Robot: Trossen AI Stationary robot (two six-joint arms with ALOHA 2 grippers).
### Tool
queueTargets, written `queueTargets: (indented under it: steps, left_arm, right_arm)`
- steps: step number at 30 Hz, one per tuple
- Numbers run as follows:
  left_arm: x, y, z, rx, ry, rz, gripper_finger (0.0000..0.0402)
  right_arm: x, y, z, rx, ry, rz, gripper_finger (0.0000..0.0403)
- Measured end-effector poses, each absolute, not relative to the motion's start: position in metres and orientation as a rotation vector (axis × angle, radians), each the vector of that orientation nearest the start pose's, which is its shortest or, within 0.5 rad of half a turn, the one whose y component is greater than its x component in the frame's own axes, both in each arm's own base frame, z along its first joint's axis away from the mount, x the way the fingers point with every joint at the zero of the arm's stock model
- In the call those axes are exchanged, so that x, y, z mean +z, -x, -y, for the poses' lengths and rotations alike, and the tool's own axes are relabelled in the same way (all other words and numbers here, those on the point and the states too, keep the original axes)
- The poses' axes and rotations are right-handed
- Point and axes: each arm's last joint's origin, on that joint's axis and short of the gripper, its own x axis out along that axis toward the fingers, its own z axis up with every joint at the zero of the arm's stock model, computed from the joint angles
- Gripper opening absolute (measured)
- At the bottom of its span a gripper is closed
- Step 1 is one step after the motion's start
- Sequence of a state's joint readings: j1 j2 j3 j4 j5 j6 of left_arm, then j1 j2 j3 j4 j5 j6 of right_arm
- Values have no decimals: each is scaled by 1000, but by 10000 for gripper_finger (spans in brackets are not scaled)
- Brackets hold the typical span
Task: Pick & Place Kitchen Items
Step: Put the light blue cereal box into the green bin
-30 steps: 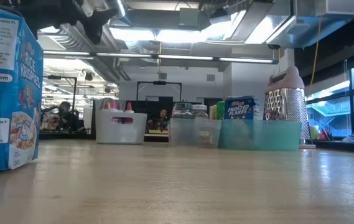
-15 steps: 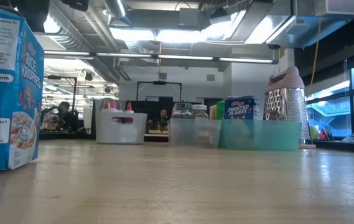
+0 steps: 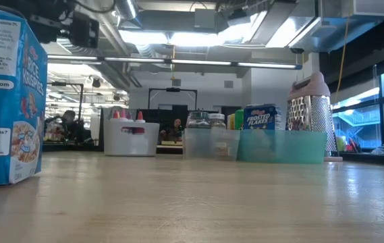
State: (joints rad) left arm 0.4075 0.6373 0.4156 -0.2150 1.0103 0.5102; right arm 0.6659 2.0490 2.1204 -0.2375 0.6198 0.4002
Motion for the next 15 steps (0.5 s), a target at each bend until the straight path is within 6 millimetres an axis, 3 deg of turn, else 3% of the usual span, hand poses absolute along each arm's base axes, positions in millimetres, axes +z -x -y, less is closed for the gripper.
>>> queueTargets:
  steps: [9,15]
  left_arm:
    - [222,-141,-3,-685,-292,-286,320]
    - [213,-150,9,-685,-230,-399,320]
  right_arm:
    - [393,-388,-288,-2,-313,-80,295]
    - [394,-388,-287,0,-299,-75,295]
